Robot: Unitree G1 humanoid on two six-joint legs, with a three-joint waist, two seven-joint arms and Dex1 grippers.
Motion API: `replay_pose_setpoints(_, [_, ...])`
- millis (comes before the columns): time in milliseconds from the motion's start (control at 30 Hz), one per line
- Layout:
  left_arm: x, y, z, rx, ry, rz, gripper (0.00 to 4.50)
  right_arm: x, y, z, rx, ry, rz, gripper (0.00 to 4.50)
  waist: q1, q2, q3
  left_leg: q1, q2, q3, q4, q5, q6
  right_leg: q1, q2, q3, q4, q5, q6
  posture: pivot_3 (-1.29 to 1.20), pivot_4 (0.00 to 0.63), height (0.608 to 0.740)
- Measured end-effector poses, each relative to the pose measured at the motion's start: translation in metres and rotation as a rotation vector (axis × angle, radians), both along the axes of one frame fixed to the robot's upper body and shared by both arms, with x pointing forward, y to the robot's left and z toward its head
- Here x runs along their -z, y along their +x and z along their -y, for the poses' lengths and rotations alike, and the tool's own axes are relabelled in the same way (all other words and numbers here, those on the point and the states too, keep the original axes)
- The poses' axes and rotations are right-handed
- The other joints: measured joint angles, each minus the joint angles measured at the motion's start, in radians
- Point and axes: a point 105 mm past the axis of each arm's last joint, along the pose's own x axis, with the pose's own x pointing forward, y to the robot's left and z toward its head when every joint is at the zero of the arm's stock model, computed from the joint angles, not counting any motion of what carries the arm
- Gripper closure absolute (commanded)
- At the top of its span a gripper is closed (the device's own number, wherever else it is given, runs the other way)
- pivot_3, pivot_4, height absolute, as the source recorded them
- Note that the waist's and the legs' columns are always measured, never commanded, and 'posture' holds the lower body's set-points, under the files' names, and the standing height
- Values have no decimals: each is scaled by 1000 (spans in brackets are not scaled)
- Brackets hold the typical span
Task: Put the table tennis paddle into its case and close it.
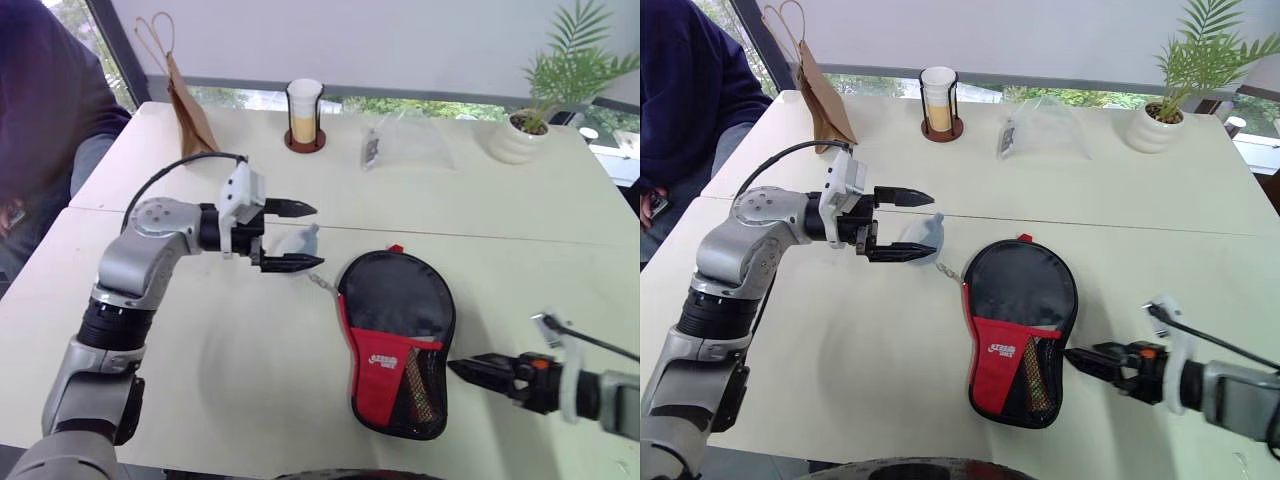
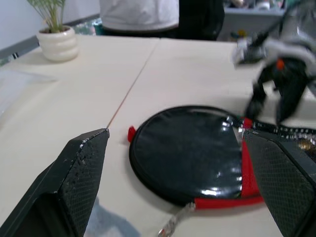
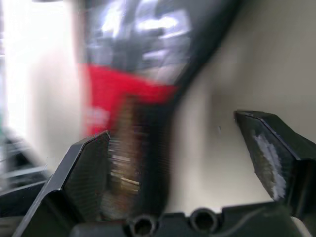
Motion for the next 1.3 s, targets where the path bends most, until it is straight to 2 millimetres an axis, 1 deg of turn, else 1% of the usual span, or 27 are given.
replay_pose_setpoints(67, [3, 3, -3, -8, 20, 3, 0, -17, 5, 4, -43, -69, 66, 32, -3, 1, 0, 0, 1, 0, -1, 0, 0, -1, 1, 0, 0, 0, 0, 0, 150, 740])
replay_pose_setpoints(167, [5, 7, -7, -11, 30, 11, 0, -35, 17, -2, -112, -139, 180, 32, -2, 1, 1, -1, 1, 0, 0, 0, 0, -1, 2, 0, 0, 0, 0, 0, 150, 740])
replay_pose_setpoints(200, [5, 10, -9, -17, 39, 18, 0, -40, 23, -6, -136, -160, 222, 32, -1, 1, 1, -1, 1, 0, 0, 0, 0, -1, 2, 0, 0, 0, 0, 0, 150, 740])
replay_pose_setpoints(267, [7, 16, -12, -30, 67, 37, 0, -48, 37, -23, -220, -217, 330, 32, -2, 1, 1, -1, 1, 1, 0, 0, 0, -1, 1, 0, 0, 0, 0, 0, 150, 740])
replay_pose_setpoints(333, [12, 20, -15, -39, 97, 50, 0, -52, 49, -39, -283, -256, 414, 32, -2, 1, 1, -1, 1, 1, 0, 0, 0, -2, 1, 0, 0, 0, 0, 0, 150, 740])
replay_pose_setpoints(400, [17, 22, -17, -42, 116, 48, 0, -48, 58, -55, -339, -273, 468, 32, -1, 1, 1, -3, 1, 1, 1, 1, -1, -4, 1, 0, 1, 0, 0, 0, 150, 740])
replay_pose_setpoints(500, [22, 24, -19, -45, 137, 52, 0, -35, 72, -79, -406, -276, 522, 32, -1, 0, 2, -3, 0, 1, 1, 2, -3, -4, 1, 0, 1, 0, 0, 0, 150, 740])
replay_pose_setpoints(533, [24, 25, -22, -51, 148, 59, 0, -30, 80, -89, -423, -267, 539, 32, -3, 0, 2, -3, 0, 1, 1, 2, -4, -4, 1, 0, 1, 0, 0, 0, 150, 740])
replay_pose_setpoints(600, [25, 26, -22, -55, 160, 71, 0, -20, 89, -101, -441, -262, 557, 32, -1, 1, 2, -4, 0, 1, 1, 3, -6, -6, 1, 0, 2, 0, 0, 0, 150, 740])
replay_pose_setpoints(767, [31, 27, -25, -68, 186, 82, 0, 5, 99, -107, -464, -287, 540, 32, -2, 1, 2, -4, 0, 1, 1, 4, -6, -6, 1, 0, 3, 0, 0, 0, 150, 740])
replay_pose_setpoints(800, [34, 27, -26, -69, 189, 78, 0, 7, 101, -107, -468, -293, 547, 32, -2, 1, 2, -4, 0, 1, 1, 4, -6, -6, 1, 0, 3, 0, 0, 0, 150, 740])
replay_pose_setpoints(933, [47, 22, -23, -54, 206, 52, 0, 10, 102, -107, -495, -318, 569, 32, -2, 1, 2, -4, 0, 1, 1, 3, -5, -6, 1, 0, 3, 0, 0, 0, 150, 740])
replay_pose_setpoints(1067, [52, 22, -19, -49, 215, 57, 0, 12, 103, -107, -497, -320, 579, 32, -2, 0, 1, -3, 0, 1, 1, 3, -5, -4, 1, 0, 3, 0, 0, 0, 150, 740])
replay_pose_setpoints(1233, [68, 35, -17, -112, 258, 100, 0, 15, 102, -109, -489, -313, 581, 32, -2, -1, 1, -1, 0, 1, 1, 2, -4, -3, 1, 0, 2, 0, 0, 0, 150, 740])
replay_pose_setpoints(1300, [71, 38, -15, -128, 255, 102, 0, 15, 101, -109, -485, -310, 581, 32, -2, -1, 1, -1, 0, 1, 1, 2, -4, -3, 1, 0, 3, 0, 0, 0, 150, 740])
